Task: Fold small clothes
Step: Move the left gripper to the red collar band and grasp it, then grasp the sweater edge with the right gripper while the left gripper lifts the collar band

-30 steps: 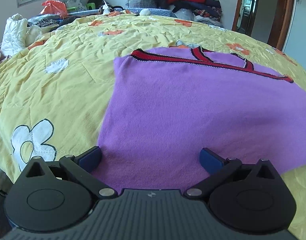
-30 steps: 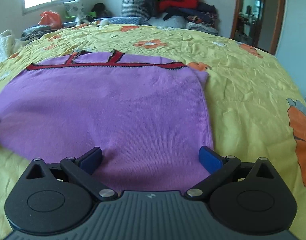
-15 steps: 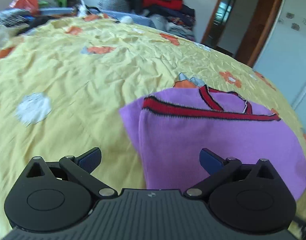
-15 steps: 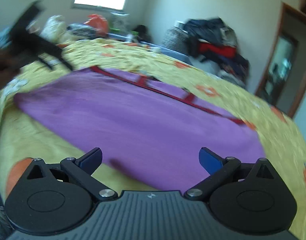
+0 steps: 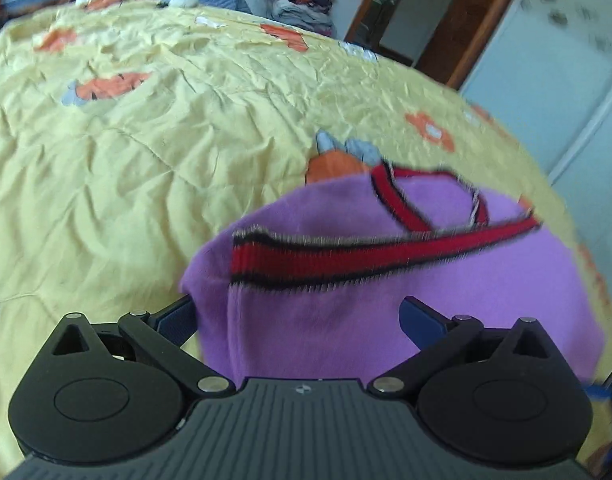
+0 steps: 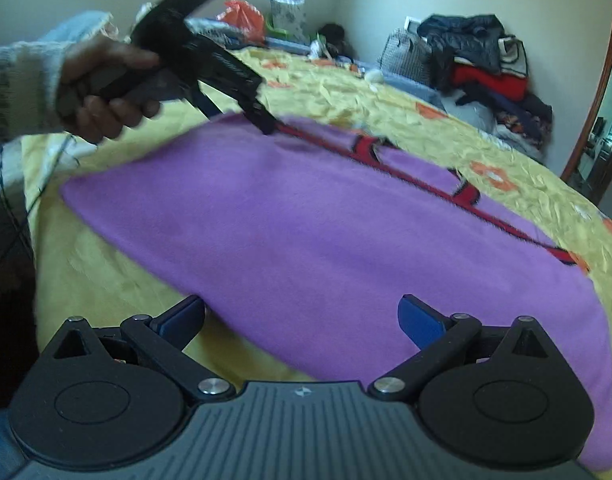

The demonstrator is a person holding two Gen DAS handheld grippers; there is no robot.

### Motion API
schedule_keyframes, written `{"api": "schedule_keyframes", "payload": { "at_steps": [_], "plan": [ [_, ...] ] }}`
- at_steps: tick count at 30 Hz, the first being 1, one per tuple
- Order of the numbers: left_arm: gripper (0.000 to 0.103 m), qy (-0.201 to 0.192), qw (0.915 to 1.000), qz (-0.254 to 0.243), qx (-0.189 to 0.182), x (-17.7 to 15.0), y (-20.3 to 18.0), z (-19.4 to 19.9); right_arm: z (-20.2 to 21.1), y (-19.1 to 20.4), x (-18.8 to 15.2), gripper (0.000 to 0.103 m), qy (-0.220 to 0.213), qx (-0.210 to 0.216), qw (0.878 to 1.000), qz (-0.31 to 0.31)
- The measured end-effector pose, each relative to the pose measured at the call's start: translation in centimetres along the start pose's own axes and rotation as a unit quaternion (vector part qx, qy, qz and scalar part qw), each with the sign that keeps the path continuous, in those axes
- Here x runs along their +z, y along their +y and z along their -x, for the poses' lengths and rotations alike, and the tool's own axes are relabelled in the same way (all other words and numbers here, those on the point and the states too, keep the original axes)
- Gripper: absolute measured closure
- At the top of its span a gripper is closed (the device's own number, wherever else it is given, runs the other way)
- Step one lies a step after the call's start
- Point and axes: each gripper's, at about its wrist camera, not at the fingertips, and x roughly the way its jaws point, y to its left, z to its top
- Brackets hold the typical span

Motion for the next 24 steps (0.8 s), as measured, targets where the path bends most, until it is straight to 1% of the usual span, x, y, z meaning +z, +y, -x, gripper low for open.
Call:
{"api": "schedule_keyframes", "payload": {
  "at_steps": [2,4,5,6,7,8,9,10,11,13,15,17,18,19,22,24],
  "plan": [
    [0.0,-0.005,0.9992,0.033,-0.021,0.4,0.9,0.0,0.1,0.5,0.5,0.0,-0.005,-0.001,1.0,0.002],
    [0.003,0.002,0.9982,0.049,-0.034,0.8,1.4,0.0,0.2,1.1,1.0,0.0,-0.009,0.004,1.0,-0.002],
    [0.008,0.01,0.9983,0.044,-0.038,1.1,1.5,0.0,0.2,1.3,1.3,0.0,-0.01,0.01,1.0,-0.003],
    [0.028,0.016,0.9988,0.034,-0.032,1.4,1.5,0.0,0.1,1.7,1.8,0.0,-0.006,0.013,1.0,-0.001],
    [0.044,0.021,0.9991,0.03,-0.02,1.6,1.6,0.1,0.2,2.5,2.2,0.0,-0.006,0.015,1.0,0.008],
    [0.084,0.033,0.9984,0.041,-0.02,1.9,2.2,0.0,0.4,3.1,2.6,0.0,-0.013,0.016,1.0,0.023],
    [0.091,0.049,0.9962,0.066,-0.031,2.0,3.0,-0.2,0.4,3.8,3.0,0.0,-0.024,0.017,0.999,0.04],
    [0.091,0.051,0.994,0.087,-0.043,2.0,3.8,-0.1,0.4,4.6,3.3,0.0,-0.034,0.019,0.998,0.059],
    [0.091,0.052,0.9933,0.091,-0.049,2.1,4.1,0.0,0.4,5.6,3.7,0.0,-0.04,0.018,0.996,0.077],
    [0.091,0.05,0.9932,0.089,-0.054,2.2,4.0,0.4,0.1,7.8,4.4,0.0,-0.044,0.015,0.992,0.121],
    [0.091,0.046,0.9938,0.082,-0.059,2.2,3.7,0.9,-0.1,10.0,4.7,0.0,-0.049,0.031,0.985,0.163],
    [0.091,0.044,0.9945,0.077,-0.056,2.1,3.5,1.1,-0.7,11.7,4.8,0.0,-0.042,0.042,0.981,0.185],
    [0.091,0.046,0.9937,0.082,-0.061,2.0,3.7,1.0,-0.8,12.4,4.8,0.0,-0.042,0.055,0.978,0.195],
    [0.091,0.05,0.9924,0.089,-0.068,1.9,3.9,0.8,-1.1,13.2,4.8,0.0,-0.047,0.054,0.975,0.209],
    [0.091,0.048,0.9903,0.101,-0.082,1.6,4.6,0.6,-2.3,15.4,4.6,0.0,-0.054,0.017,0.965,0.258],
    [0.091,0.053,0.9876,0.115,-0.093,1.3,5.1,0.1,-2.9,16.4,4.4,0.0,-0.053,0.008,0.955,0.293]
  ]
}}
